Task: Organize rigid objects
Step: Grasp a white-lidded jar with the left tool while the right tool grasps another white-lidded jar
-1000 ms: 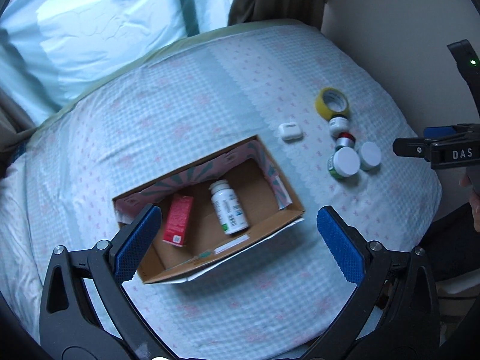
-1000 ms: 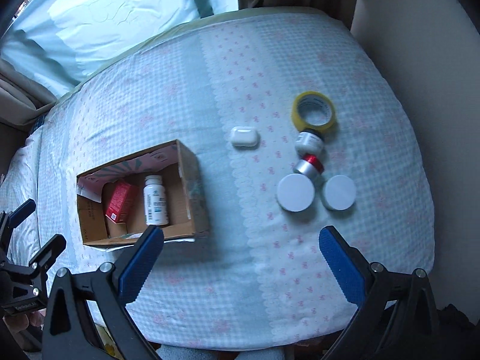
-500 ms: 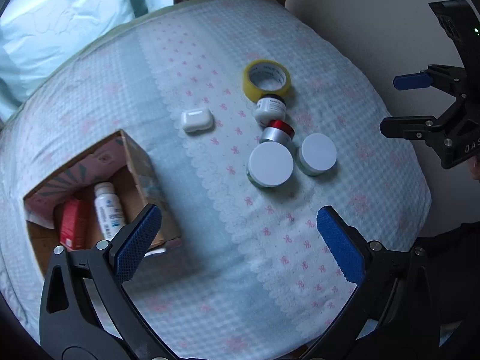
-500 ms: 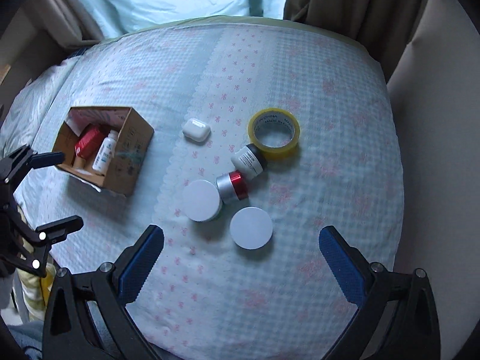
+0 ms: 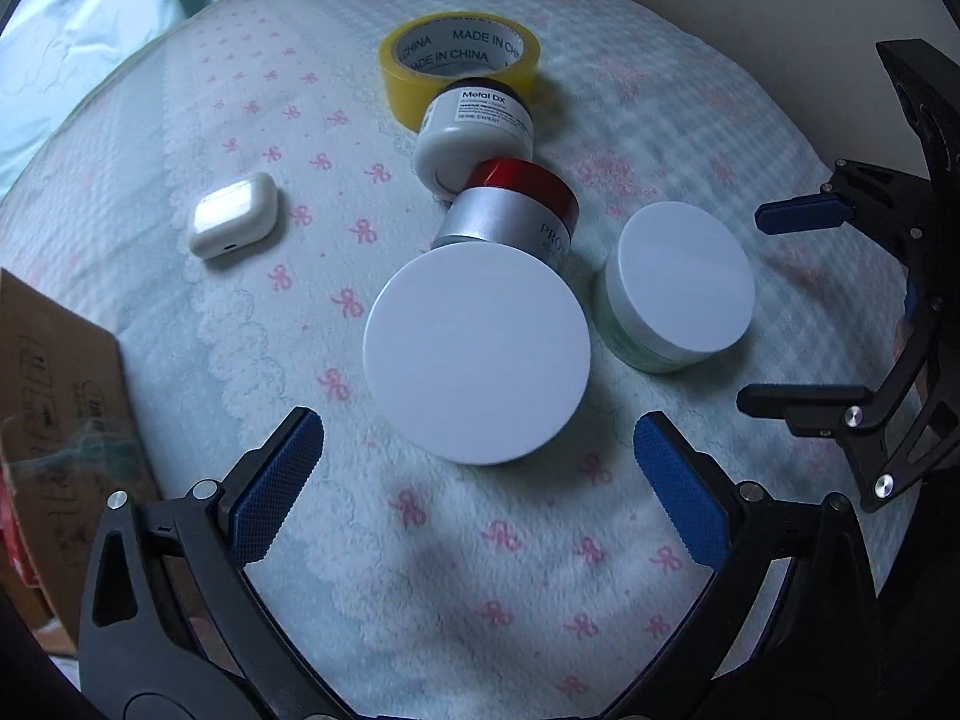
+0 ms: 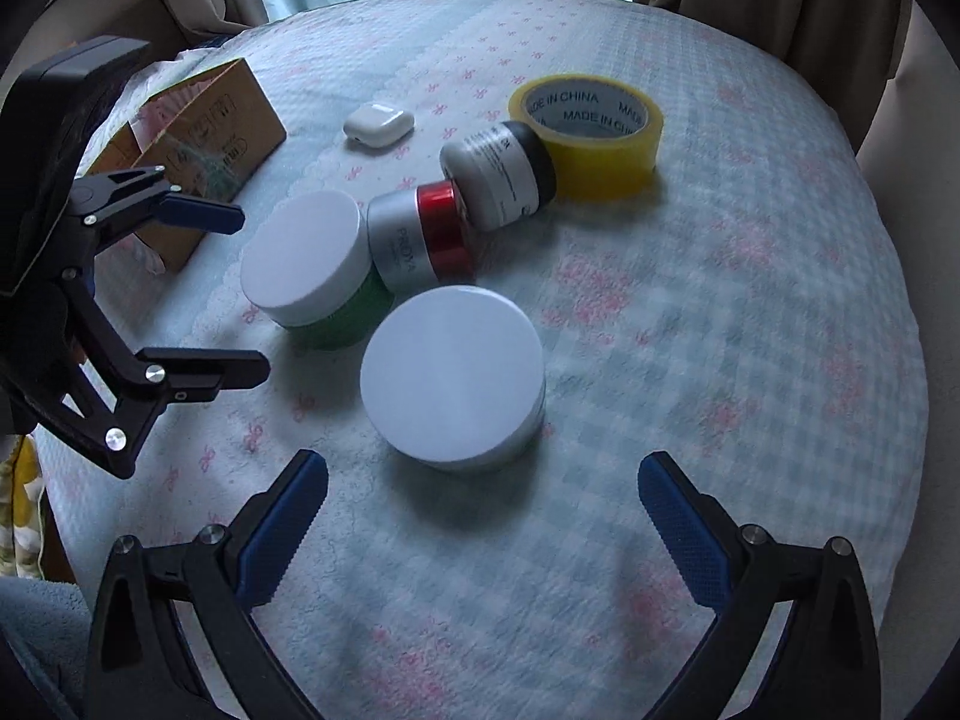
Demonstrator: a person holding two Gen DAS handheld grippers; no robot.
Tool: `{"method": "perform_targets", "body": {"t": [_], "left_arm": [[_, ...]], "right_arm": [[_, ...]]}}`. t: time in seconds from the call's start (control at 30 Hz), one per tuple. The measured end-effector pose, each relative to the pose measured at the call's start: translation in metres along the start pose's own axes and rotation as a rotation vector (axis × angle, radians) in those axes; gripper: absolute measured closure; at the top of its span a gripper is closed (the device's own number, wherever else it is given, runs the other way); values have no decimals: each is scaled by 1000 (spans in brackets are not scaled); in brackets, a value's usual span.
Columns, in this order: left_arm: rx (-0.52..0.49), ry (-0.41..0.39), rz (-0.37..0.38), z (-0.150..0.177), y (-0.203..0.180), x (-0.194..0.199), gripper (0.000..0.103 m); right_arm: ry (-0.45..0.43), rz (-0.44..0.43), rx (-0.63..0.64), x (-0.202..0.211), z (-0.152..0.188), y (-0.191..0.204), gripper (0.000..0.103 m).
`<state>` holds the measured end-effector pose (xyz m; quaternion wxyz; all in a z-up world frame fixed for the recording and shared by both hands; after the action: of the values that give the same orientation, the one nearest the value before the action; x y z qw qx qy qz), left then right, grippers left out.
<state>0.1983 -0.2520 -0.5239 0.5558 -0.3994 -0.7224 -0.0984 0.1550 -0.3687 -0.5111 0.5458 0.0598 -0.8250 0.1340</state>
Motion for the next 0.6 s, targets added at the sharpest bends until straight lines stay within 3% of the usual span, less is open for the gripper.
{"method": "perform_targets", "body": {"t": [0.13, 0.33, 0.37, 0.5, 0.53, 0.6], "left_arm": [[-25, -23, -10, -4, 4, -13, 1], [-51, -36, -28, -9, 7, -26, 8], [-49, -36, -28, -9, 8, -28, 9], [-48, -45, -40, -14, 11, -31, 22], [-43, -47, -35, -15, 11, -31, 31], [-34, -51, -25, -17, 11, -32, 34]], "right_arm": [[-61, 17, 61, -12, -3, 8, 0], [-103, 13, 79, -26, -13, 16, 9], [-107, 18, 81, -27, -15, 16, 15], [-118, 13, 76, -29, -22, 19, 30], [-121, 11, 83, -28, -23, 20, 35], [-125, 27, 101, -28, -24, 23, 36]]}}
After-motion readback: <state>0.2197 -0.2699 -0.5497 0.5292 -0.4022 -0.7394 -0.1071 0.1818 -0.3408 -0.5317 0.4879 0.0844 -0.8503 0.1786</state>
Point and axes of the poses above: each gripper's, at about its wrist camera, not at the fingertips, and x roughly against the way its jaws point, y to its left, z to its underside, the point moved 6 cm from there along -x, roughly the way its jaws point, and after that the axes turned 15 degrees about z, right-handed, at the moved point
